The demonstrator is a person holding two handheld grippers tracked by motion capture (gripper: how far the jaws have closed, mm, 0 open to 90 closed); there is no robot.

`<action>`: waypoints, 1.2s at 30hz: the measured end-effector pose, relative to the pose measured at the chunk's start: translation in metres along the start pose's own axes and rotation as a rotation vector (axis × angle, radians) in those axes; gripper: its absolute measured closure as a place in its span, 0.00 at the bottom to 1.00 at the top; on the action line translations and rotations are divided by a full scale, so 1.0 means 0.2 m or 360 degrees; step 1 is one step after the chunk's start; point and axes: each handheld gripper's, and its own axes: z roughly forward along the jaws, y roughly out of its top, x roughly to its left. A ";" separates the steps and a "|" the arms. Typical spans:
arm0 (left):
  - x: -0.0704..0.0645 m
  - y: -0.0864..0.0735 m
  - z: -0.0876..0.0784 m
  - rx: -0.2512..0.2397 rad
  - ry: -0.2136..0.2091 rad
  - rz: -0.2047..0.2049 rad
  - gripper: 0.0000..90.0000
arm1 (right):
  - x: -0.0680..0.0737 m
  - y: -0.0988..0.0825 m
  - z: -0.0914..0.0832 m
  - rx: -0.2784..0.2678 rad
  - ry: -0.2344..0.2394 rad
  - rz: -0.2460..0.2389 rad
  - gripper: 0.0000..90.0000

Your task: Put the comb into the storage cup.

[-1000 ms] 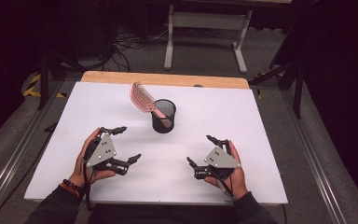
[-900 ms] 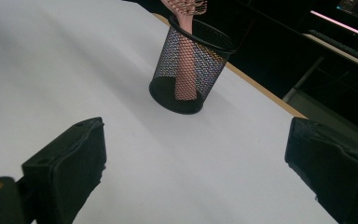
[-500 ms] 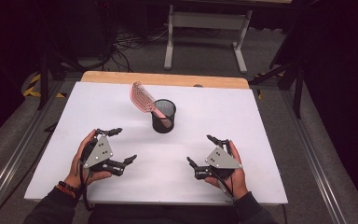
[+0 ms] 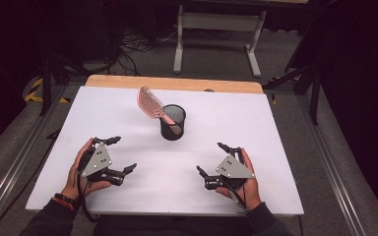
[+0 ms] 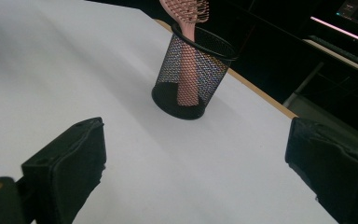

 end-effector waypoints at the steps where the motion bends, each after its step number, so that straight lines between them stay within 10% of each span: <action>1: 0.00 -0.01 0.00 0.0004 0.0003 -0.0004 0.06 | 0.00 0.00 0.00 0.0000 0.0001 0.0001 0.06; 20: 0.01 -0.12 -0.06 0.0053 0.0079 -0.0027 0.06 | 0.00 0.00 0.01 0.0011 0.0008 -0.0001 0.06; 36: 0.00 -0.22 -0.08 0.0055 0.0065 -0.0199 0.05 | -0.02 -0.01 0.00 0.0011 0.0007 0.0013 0.06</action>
